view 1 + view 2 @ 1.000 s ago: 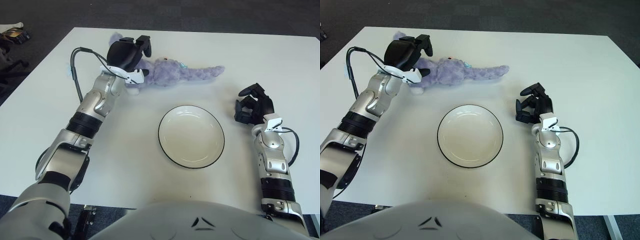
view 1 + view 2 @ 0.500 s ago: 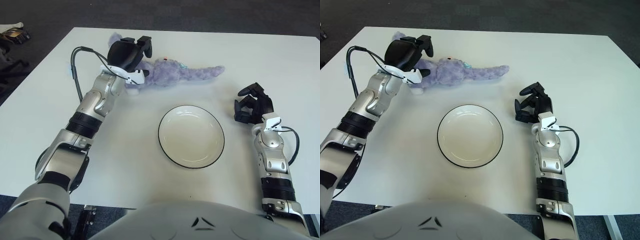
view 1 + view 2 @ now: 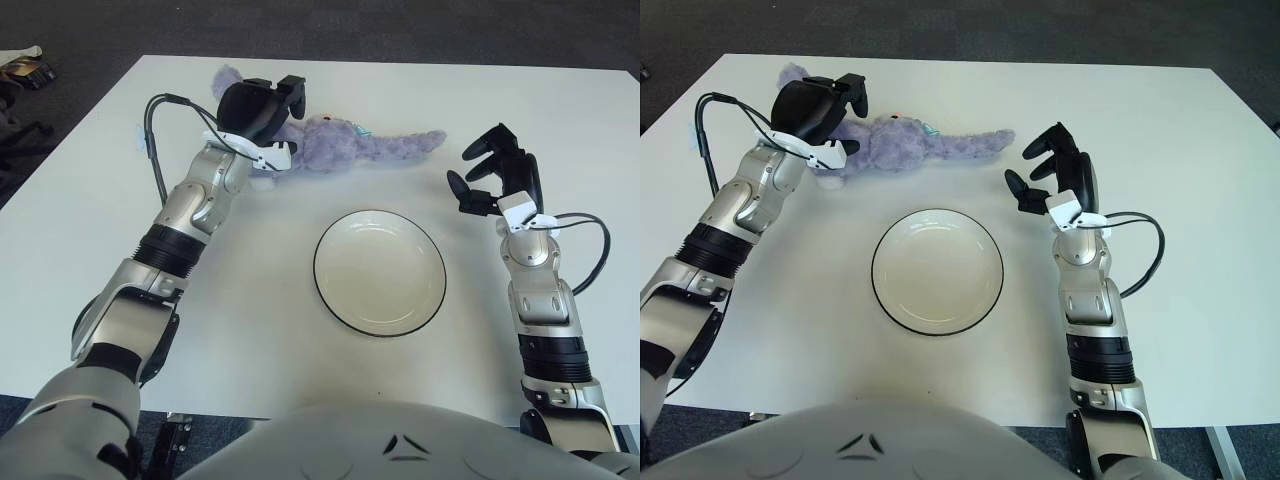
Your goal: Put the doll into the plate.
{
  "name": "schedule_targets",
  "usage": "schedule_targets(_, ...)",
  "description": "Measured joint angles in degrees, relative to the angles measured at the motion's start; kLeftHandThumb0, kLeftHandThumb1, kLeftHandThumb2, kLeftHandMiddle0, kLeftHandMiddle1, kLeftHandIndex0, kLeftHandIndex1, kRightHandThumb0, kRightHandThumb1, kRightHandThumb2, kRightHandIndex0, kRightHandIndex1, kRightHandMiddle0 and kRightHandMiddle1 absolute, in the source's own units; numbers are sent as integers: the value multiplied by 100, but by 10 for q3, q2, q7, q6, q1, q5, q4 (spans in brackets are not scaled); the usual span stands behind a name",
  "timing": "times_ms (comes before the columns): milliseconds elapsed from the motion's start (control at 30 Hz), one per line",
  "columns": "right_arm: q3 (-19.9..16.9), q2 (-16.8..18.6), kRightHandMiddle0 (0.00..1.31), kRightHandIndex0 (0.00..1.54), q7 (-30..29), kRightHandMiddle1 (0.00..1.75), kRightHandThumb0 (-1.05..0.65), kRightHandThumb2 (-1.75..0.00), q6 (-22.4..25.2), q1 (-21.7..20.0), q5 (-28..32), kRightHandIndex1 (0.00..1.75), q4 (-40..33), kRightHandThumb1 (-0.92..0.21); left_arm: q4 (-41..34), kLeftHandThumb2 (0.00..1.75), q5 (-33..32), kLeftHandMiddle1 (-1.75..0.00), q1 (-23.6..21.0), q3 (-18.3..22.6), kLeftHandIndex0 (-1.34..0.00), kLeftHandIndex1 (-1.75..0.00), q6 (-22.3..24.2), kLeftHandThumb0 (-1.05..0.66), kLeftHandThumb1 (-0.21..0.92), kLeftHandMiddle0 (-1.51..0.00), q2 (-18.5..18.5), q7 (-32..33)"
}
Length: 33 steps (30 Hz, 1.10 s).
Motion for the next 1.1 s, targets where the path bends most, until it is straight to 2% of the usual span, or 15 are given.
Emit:
schedule_targets(167,13,-23,28,38,4,175,-1,-71,0,-33,-30,146,7,-73,4,159,-5,-160,0,0,-60,-175,-4,0,4,-86,0,0)
schedule_targets(367,41,-29,25,33,24,174,-1,-59,13,-63,-59,146,7,-81,11,159,-12,-161,0,1,-60,-175,-7,0,4,-86,-4,1)
schedule_targets(400,45,-29,28,29,29,171,-13,-59,15,-69,-65,141,7,-81,13,159,-12,-160,0,0,-60,-175,-8,0,4,-86,-5,2)
schedule_targets(500,54,-30,29,23,39,168,-28,-54,20,-81,-73,131,7,-85,20,159,-12,-160,0,0,-60,-175,-12,0,4,-86,-7,5)
schedule_targets(533,56,-31,24,22,42,164,-32,-60,21,-85,-76,130,7,-78,22,159,-12,-160,0,-1,-60,-175,-13,0,4,-86,-7,6)
schedule_targets(600,59,-33,10,20,47,154,-43,-86,21,-92,-81,126,7,-55,27,158,-11,-160,0,-1,-60,-175,-15,0,5,-85,-8,10)
schedule_targets(700,65,-40,3,18,56,148,-49,-98,22,-102,-92,124,7,-43,31,157,-7,-159,0,-2,-60,-175,-17,0,5,-85,-8,15)
schedule_targets(867,79,-50,0,15,73,141,-56,-100,23,-127,-108,128,14,-40,34,158,-8,-162,0,-2,-60,-175,-18,0,5,-84,-8,13)
schedule_targets(1033,97,-52,0,15,84,140,-60,-98,27,-155,-128,131,26,-40,32,161,-8,-172,0,-2,-60,-173,-7,0,5,-80,-8,-7)
schedule_targets(1100,103,-52,0,15,87,144,-60,-97,28,-164,-135,133,29,-41,28,154,-6,-173,0,-3,-59,-168,-1,0,11,-75,-8,-14)
